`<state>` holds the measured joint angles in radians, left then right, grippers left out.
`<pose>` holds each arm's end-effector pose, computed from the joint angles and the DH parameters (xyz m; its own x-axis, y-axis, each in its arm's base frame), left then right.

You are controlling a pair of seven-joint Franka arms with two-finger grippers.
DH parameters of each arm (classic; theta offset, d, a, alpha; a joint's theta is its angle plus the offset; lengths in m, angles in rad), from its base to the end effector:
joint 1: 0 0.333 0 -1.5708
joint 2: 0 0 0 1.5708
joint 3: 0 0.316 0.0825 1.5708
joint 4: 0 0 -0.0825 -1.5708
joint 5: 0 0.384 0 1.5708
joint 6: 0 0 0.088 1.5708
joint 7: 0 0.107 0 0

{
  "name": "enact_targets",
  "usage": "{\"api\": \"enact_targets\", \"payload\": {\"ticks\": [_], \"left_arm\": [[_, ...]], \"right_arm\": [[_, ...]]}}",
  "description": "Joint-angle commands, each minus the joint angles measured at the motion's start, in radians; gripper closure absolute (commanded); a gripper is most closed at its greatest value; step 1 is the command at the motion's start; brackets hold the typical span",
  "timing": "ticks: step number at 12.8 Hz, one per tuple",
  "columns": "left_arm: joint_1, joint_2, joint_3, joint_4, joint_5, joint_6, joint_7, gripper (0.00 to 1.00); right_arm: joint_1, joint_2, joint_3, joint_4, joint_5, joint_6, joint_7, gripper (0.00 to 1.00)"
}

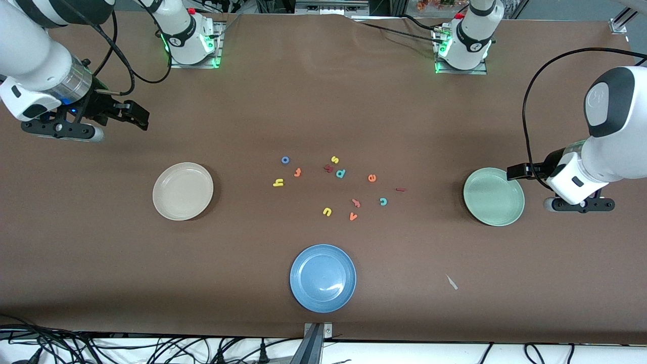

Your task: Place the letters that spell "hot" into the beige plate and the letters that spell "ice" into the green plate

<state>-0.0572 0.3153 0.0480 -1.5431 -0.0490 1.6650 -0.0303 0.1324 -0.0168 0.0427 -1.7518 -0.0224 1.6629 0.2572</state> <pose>0.6337 -0.0140 0.4564 0.9809 0.0264 -0.1928 0.0320 -0.9991 0.0263 0.5415 0.0937 0.5559 0.9947 -0.0803 -0.0639 -0.0778 -0.9961 0.0404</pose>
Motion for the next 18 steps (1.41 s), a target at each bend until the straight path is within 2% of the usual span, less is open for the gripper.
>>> {"api": "enact_targets", "payload": {"ticks": [1,8,11,18], "left_arm": [[0.000,0.002,0.004,0.000,-0.017,0.010,0.026,0.00],[0.000,0.004,0.004,-0.002,-0.017,0.010,0.026,0.00],[0.000,0.004,0.004,0.000,-0.017,0.012,0.027,0.00],[-0.001,0.005,0.004,0.000,-0.017,0.012,0.026,0.00]], "right_arm": [[-0.005,0.008,0.000,0.020,-0.002,-0.023,-0.036,0.00],[-0.004,0.018,0.003,0.002,0.002,-0.022,-0.032,0.00],[-0.004,0.017,0.032,-0.020,0.001,-0.025,-0.030,0.00],[-0.005,0.017,0.020,-0.017,0.002,-0.028,-0.036,0.00]]}}
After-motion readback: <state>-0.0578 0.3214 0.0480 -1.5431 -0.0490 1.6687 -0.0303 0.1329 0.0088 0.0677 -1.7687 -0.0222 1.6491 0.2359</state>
